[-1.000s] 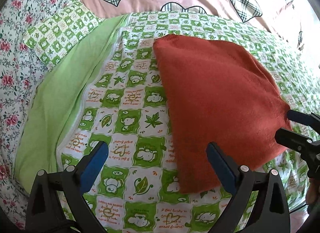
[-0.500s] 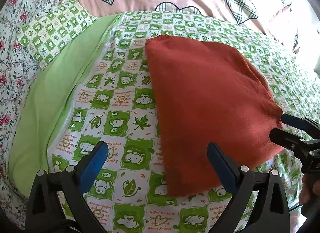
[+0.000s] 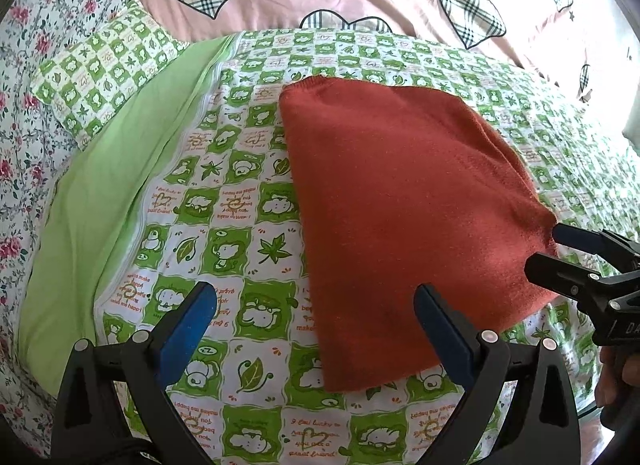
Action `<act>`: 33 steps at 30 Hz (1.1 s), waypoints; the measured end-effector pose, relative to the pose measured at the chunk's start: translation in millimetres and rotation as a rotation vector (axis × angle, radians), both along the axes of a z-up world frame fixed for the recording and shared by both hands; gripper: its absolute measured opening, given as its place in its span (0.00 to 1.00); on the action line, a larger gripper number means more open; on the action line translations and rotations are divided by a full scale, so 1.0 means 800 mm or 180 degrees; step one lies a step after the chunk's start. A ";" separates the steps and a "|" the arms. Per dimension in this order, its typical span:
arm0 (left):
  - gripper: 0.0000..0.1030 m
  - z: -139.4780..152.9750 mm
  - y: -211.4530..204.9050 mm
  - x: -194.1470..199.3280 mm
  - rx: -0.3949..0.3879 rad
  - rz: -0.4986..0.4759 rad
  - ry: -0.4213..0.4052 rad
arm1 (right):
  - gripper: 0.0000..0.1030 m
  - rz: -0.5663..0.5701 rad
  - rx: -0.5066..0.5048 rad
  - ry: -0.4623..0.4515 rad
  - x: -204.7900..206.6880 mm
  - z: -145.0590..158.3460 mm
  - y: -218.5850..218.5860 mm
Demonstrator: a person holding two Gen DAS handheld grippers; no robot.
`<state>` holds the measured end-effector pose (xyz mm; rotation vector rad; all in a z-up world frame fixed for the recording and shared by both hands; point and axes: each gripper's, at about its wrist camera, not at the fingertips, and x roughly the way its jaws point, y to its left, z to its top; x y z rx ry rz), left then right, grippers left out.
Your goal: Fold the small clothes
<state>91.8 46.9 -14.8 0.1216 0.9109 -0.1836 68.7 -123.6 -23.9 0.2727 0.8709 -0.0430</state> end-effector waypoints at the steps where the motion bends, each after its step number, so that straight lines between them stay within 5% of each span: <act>1: 0.96 0.000 0.000 0.000 -0.0001 0.0006 0.0001 | 0.93 0.0002 0.0005 0.0000 0.000 0.000 -0.001; 33: 0.97 0.006 -0.004 -0.003 0.0009 -0.0034 -0.0052 | 0.93 0.0025 0.0038 -0.0123 0.000 0.014 0.000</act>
